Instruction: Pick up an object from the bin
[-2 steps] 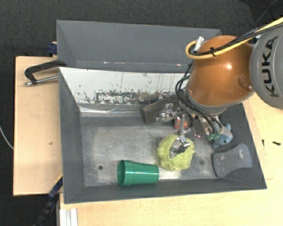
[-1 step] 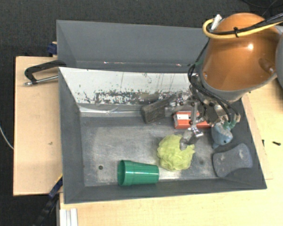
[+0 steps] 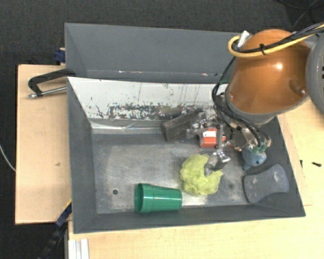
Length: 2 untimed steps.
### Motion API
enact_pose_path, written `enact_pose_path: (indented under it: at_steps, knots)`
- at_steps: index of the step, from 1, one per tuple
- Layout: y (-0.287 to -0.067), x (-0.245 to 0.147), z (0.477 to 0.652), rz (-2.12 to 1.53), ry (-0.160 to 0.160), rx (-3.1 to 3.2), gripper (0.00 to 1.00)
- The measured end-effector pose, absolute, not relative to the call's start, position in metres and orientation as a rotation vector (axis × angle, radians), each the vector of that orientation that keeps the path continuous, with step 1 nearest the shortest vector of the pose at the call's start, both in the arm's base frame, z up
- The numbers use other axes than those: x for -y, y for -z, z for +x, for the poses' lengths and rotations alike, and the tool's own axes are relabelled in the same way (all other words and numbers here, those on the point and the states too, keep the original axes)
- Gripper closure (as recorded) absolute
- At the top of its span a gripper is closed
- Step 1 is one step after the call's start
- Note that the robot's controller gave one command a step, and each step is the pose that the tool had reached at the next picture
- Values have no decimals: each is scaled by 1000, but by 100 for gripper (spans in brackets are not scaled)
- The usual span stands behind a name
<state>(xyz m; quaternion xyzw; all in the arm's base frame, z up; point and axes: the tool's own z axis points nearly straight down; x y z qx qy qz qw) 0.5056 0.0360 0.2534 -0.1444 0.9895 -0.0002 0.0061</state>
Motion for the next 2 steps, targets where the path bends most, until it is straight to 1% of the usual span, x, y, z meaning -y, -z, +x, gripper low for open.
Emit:
enact_pose_path:
  at_steps: [1, 2]
  knots:
    - [-192, -7, 505, -566, 0, -3083, 0]
    - [-163, 25, 507, -884, -2, -3015, 0]
